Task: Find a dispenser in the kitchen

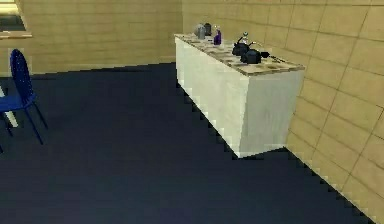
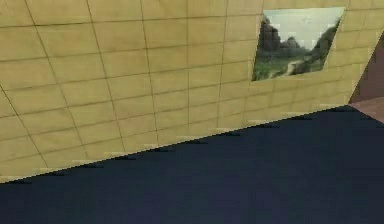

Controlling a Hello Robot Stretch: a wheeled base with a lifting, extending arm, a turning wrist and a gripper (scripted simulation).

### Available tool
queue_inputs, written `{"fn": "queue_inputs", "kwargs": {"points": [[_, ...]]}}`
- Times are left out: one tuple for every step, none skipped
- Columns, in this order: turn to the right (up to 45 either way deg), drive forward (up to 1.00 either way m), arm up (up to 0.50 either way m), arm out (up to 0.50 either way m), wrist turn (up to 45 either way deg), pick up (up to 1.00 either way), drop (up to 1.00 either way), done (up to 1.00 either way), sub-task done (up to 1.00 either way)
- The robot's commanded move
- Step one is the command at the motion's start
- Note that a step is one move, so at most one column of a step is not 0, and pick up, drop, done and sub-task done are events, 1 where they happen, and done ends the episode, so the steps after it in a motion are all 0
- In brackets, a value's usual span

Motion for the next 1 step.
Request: {"fn": "queue_inputs", "kwargs": {"points": [[0.0,1.00,0.00,0.00,0.0,0.00,0.00,0.00,0.00]]}}
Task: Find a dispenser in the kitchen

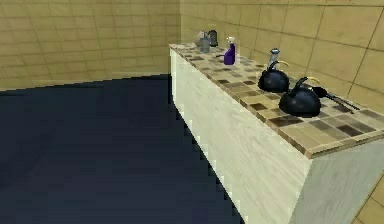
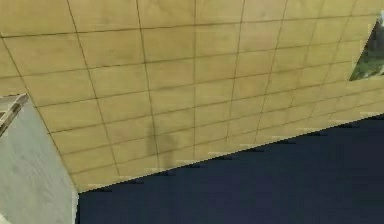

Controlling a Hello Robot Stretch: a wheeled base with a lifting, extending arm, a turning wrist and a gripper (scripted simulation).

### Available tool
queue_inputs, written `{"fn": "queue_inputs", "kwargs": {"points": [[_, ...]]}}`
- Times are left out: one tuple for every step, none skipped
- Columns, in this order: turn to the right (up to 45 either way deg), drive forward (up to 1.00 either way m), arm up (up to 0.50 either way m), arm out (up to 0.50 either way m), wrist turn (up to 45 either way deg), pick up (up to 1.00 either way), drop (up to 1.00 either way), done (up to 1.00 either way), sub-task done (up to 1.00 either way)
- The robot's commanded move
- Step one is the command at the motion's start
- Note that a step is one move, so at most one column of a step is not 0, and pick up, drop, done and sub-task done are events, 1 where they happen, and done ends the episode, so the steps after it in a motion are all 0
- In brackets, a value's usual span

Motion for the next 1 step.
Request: {"fn": "queue_inputs", "kwargs": {"points": [[-3.0,0.00,0.00,0.00,0.0,0.00,0.00,0.00,0.00]]}}
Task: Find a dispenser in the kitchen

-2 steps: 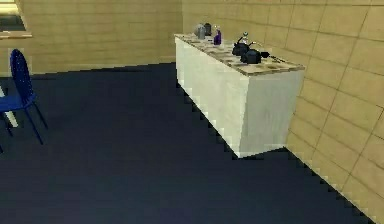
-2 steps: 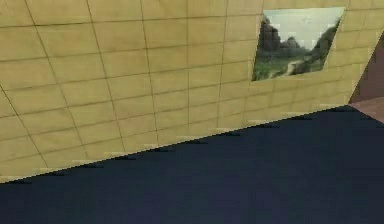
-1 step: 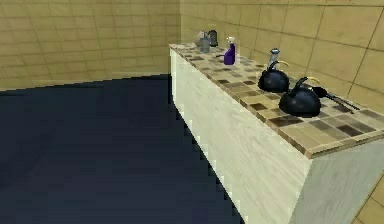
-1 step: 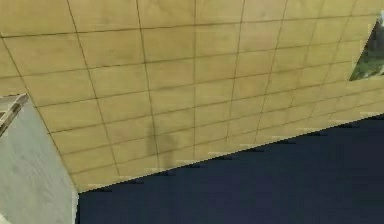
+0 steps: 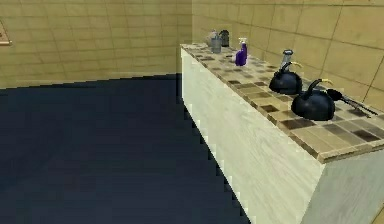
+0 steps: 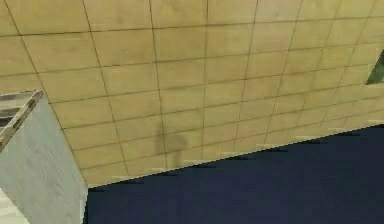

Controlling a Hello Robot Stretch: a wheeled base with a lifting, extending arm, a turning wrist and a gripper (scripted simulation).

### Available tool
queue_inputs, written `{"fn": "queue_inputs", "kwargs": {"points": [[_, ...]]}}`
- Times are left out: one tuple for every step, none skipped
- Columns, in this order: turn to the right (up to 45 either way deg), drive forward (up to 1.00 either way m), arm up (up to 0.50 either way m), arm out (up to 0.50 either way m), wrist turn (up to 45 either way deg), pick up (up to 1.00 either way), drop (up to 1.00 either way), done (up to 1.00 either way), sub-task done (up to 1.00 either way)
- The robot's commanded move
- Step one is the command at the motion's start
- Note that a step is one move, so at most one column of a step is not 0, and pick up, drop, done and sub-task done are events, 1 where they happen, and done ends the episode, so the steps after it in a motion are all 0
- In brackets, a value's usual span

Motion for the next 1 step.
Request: {"fn": "queue_inputs", "kwargs": {"points": [[0.0,1.00,0.00,0.00,0.0,0.00,0.00,0.00,0.00]]}}
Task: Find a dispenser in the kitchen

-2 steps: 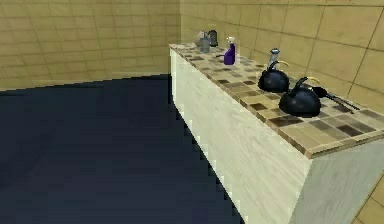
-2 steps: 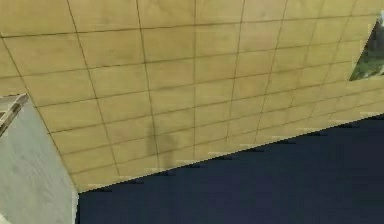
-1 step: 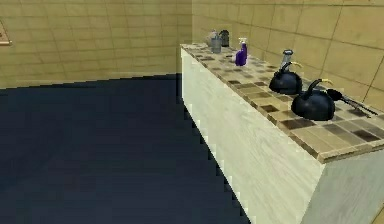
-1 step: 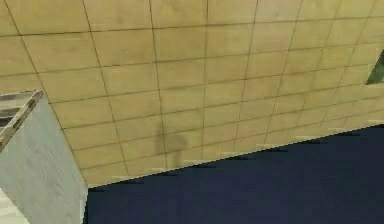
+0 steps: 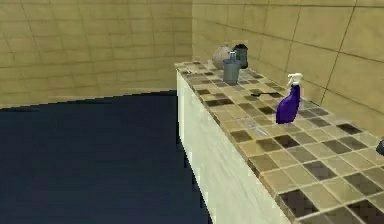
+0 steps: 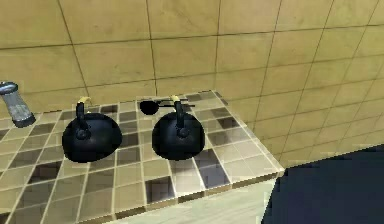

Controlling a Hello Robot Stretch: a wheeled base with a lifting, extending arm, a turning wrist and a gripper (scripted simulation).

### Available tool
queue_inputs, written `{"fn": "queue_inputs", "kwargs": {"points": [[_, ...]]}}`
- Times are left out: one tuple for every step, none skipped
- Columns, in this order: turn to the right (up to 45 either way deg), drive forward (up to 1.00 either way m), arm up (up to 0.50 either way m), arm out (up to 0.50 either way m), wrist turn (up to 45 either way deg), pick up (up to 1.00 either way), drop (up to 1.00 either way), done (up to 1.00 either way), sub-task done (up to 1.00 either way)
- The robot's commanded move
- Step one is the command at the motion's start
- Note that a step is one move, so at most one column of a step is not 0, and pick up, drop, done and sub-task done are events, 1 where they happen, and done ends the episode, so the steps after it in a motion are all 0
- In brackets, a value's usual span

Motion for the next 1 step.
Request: {"fn": "queue_inputs", "kwargs": {"points": [[-9.0,0.00,0.00,0.00,0.0,0.00,0.00,0.00,0.00]]}}
